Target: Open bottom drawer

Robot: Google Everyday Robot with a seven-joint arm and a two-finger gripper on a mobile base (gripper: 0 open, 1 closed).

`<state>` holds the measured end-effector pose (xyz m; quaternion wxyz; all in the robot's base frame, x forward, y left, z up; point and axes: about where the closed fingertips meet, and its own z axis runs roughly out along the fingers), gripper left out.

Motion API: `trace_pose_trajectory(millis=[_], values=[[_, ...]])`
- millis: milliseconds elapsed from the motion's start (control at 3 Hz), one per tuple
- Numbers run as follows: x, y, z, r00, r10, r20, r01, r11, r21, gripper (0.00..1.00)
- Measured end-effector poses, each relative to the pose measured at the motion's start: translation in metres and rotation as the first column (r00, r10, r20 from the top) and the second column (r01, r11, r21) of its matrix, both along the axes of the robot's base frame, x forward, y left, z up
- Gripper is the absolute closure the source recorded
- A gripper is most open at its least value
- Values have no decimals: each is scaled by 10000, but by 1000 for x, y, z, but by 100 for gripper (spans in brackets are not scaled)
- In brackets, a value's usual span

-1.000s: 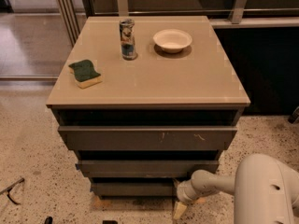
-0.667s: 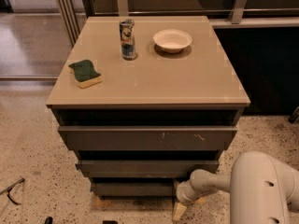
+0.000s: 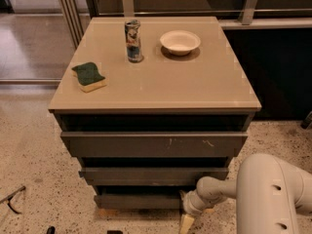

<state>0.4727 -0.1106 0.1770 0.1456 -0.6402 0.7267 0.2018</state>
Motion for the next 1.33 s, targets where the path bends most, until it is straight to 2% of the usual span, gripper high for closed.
trace_pose_trajectory(millis=[667, 1000, 1333], values=[[-33, 3, 23, 9962, -105, -863, 118, 9998, 145, 0], [-52, 2, 26, 9869, -132, -1607, 165, 9997, 193, 0], [-75, -3, 31, 9678, -104, -2515, 170, 9996, 241, 0]])
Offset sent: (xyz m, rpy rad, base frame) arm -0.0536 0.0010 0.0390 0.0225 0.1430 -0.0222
